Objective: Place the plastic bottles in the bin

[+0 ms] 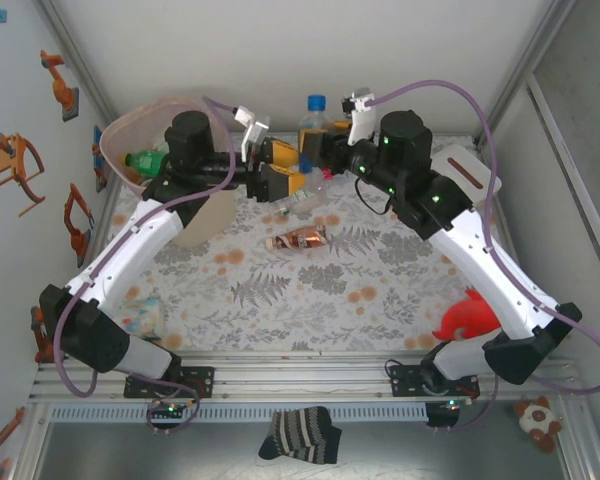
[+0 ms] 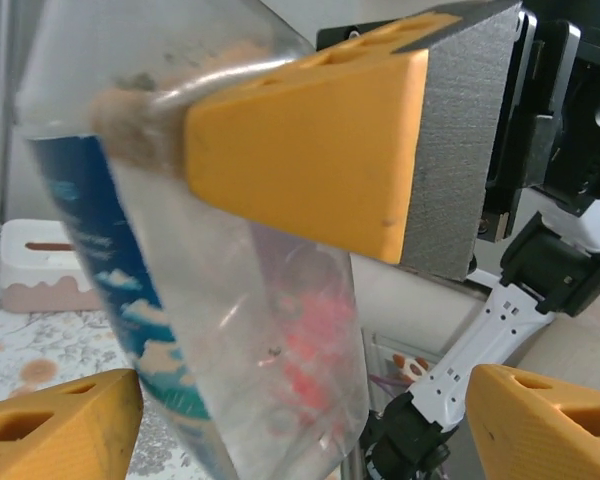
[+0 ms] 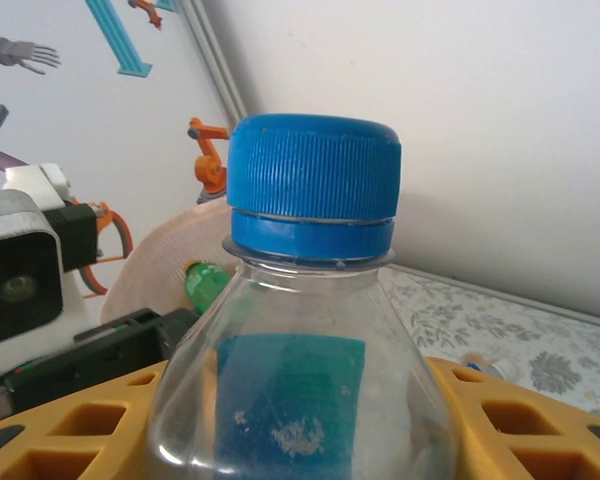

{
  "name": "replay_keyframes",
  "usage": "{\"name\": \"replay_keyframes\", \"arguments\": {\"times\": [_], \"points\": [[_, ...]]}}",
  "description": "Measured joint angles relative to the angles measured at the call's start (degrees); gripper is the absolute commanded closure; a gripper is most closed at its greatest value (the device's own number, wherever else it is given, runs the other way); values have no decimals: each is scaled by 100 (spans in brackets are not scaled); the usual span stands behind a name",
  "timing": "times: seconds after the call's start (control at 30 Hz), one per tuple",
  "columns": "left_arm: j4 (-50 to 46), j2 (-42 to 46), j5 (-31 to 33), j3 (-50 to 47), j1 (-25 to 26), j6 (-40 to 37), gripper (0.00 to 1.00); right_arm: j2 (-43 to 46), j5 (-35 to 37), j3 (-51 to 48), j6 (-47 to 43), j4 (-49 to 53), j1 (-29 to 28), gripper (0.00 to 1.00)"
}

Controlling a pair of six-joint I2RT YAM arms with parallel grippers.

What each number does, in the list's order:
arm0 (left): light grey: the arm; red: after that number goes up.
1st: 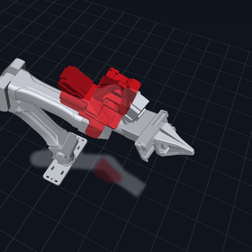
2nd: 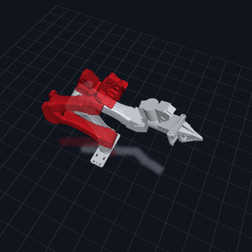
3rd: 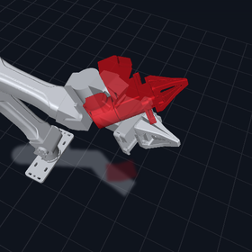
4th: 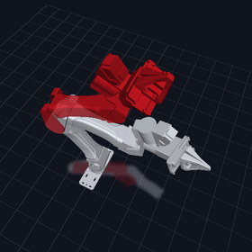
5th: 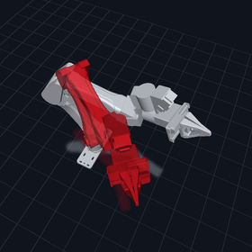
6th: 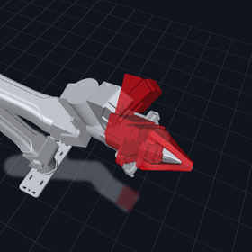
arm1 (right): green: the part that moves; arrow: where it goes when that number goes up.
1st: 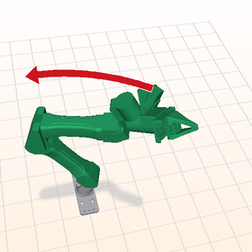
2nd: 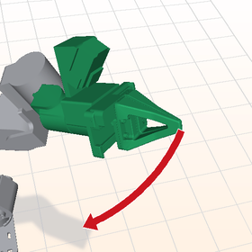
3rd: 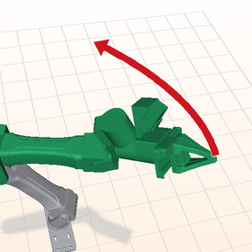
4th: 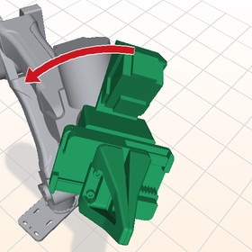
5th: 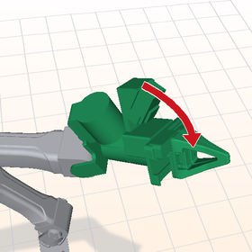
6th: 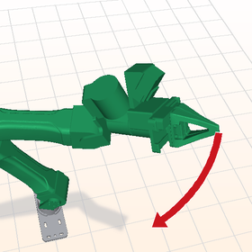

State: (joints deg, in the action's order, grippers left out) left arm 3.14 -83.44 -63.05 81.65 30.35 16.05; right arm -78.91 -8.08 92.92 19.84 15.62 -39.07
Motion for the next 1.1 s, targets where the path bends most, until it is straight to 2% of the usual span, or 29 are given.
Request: {"name": "replay_keyframes", "arguments": {"times": [0.3, 0.67, 0.87, 1.0, 1.1], "points": [[358, -455, -87, 378, 304, 70, 14, 35, -664, -122, 256, -531, 4, 48], [879, -601, -393, 461, 369, 584, 44, 98, -1137, -247, 247, -957, 26, 45], [960, -601, -428, 461, 361, 592, 54, 199, -1185, -260, 236, -892, 15, 32], [979, -599, -402, 461, 260, 577, 56, 293, -1126, -260, 210, -850, 15, 20], [973, -588, -369, 459, 151, 573, 58, 378, -1021, -260, 138, -811, 15, 19]]}}
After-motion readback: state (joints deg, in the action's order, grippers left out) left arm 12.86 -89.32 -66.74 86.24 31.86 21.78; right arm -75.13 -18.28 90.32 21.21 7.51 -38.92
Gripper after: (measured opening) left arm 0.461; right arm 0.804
